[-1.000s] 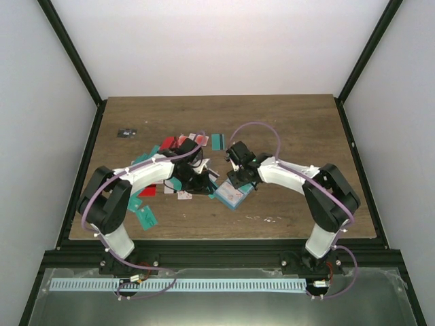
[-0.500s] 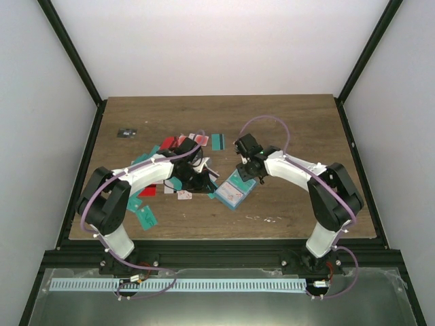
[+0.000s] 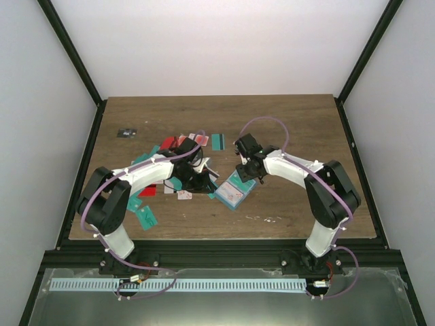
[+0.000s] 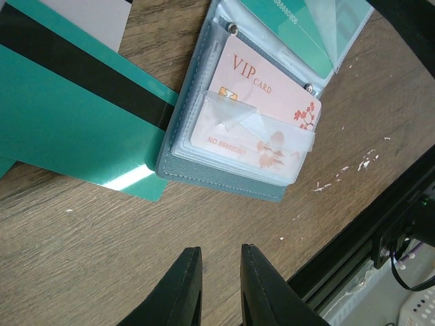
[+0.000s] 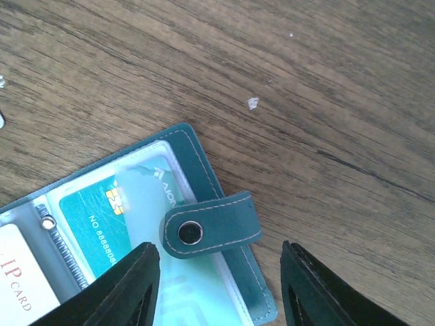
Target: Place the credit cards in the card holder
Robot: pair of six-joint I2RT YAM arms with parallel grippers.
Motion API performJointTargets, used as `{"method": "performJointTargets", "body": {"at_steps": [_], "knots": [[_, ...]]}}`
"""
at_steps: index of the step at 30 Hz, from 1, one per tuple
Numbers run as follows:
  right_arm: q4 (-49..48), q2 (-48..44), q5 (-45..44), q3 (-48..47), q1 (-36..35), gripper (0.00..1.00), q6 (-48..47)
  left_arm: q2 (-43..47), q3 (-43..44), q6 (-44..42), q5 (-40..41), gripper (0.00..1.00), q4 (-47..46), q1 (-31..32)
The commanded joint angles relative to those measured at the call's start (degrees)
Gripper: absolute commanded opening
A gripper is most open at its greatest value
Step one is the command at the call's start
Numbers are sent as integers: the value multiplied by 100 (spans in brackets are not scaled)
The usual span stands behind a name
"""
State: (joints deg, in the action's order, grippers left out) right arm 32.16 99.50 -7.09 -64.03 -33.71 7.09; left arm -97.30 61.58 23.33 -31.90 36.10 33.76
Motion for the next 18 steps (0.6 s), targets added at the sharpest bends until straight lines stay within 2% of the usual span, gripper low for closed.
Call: {"method": "performJointTargets", "body": {"at_steps": [1,18], "knots": [[36,170,117,-215,-9,51,-7,-64,57,-142,-106,19,61,-18],[97,309,-132,-478,58,52,-52,-13,30,-228,-97,19,160,-24]]}}
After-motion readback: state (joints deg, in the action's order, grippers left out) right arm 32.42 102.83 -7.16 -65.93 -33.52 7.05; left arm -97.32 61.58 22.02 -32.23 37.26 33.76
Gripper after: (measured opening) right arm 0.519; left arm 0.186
